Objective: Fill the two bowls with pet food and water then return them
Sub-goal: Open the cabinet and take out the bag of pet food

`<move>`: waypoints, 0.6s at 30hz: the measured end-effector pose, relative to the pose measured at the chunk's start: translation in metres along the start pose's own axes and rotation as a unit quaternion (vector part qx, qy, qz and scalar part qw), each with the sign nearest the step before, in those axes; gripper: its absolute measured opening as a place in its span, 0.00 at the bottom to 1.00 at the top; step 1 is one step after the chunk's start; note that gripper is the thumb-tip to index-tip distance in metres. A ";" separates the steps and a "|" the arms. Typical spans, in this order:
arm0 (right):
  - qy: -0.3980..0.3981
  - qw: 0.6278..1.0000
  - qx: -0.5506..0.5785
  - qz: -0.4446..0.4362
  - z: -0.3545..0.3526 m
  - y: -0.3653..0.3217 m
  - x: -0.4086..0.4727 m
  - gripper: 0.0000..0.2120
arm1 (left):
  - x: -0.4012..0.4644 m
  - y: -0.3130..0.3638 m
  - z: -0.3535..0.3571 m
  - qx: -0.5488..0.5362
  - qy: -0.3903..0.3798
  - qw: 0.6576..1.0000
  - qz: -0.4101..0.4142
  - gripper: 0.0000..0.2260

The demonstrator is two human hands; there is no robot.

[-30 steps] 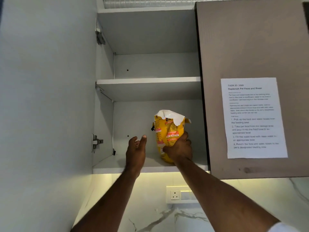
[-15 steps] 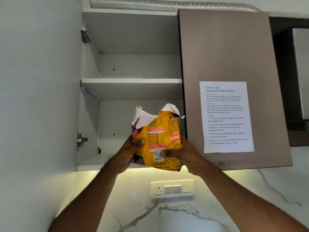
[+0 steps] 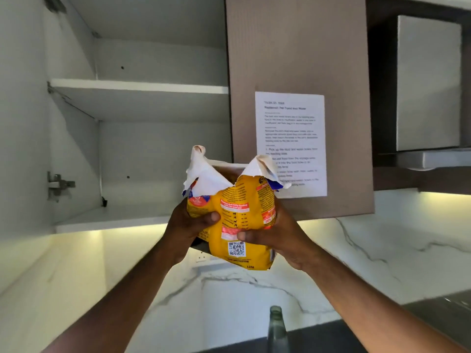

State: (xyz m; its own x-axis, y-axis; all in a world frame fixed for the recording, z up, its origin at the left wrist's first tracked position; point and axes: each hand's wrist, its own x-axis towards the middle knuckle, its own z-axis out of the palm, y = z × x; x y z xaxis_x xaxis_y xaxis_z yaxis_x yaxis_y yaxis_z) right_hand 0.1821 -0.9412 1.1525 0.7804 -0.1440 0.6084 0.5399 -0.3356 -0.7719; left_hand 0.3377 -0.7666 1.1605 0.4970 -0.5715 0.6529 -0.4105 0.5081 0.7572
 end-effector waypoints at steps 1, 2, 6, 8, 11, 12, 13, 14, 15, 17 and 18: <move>0.002 1.000 -0.004 0.005 -0.008 0.005 -0.015 0.43 | -0.009 -0.012 0.011 -0.013 -0.005 1.000 -0.011 0.46; 0.002 1.000 -0.007 0.011 -0.016 0.011 -0.031 0.42 | -0.016 -0.024 0.022 -0.024 -0.011 0.999 -0.022 0.42; -0.004 0.999 -0.012 0.045 -0.047 0.034 -0.096 0.33 | -0.051 -0.069 0.064 -0.044 -0.041 0.995 -0.075 0.33; 0.007 0.997 -0.022 0.071 -0.061 0.052 -0.129 0.34 | -0.068 -0.095 0.082 -0.040 -0.066 0.991 -0.105 0.28; 0.035 0.991 -0.035 0.122 -0.080 0.088 -0.178 0.36 | -0.093 -0.137 0.106 -0.031 -0.093 0.980 -0.173 0.27; 0.043 0.988 -0.042 0.144 -0.086 0.100 -0.192 0.37 | -0.103 -0.152 0.113 -0.027 -0.104 0.973 -0.202 0.27; 0.049 0.984 -0.048 0.163 -0.090 0.111 -0.205 0.38 | -0.112 -0.164 0.121 -0.020 -0.105 0.969 -0.224 0.28; 0.056 0.981 -0.054 0.179 -0.094 0.122 -0.218 0.39 | -0.121 -0.176 0.128 -0.017 -0.110 0.963 -0.245 0.28; 0.058 0.978 -0.064 0.191 -0.097 0.132 -0.228 0.40 | -0.128 -0.189 0.133 -0.006 -0.113 0.959 -0.261 0.27; 0.068 0.969 -0.083 0.222 -0.103 0.155 -0.248 0.45 | -0.143 -0.208 0.145 0.013 -0.135 0.947 -0.290 0.24; 0.075 0.964 -0.089 0.237 -0.105 0.166 -0.257 0.46 | -0.150 -0.215 0.151 0.017 -0.141 0.941 -0.308 0.23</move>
State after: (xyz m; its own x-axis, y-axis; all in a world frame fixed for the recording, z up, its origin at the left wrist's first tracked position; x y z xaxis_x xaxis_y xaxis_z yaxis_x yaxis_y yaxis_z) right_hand 0.0384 -1.0581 0.8874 0.8642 -0.4498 0.2254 0.0604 -0.3520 -0.9341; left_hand 0.2363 -0.8877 0.9026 0.4282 -0.9013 0.0658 -0.1382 0.0066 0.9904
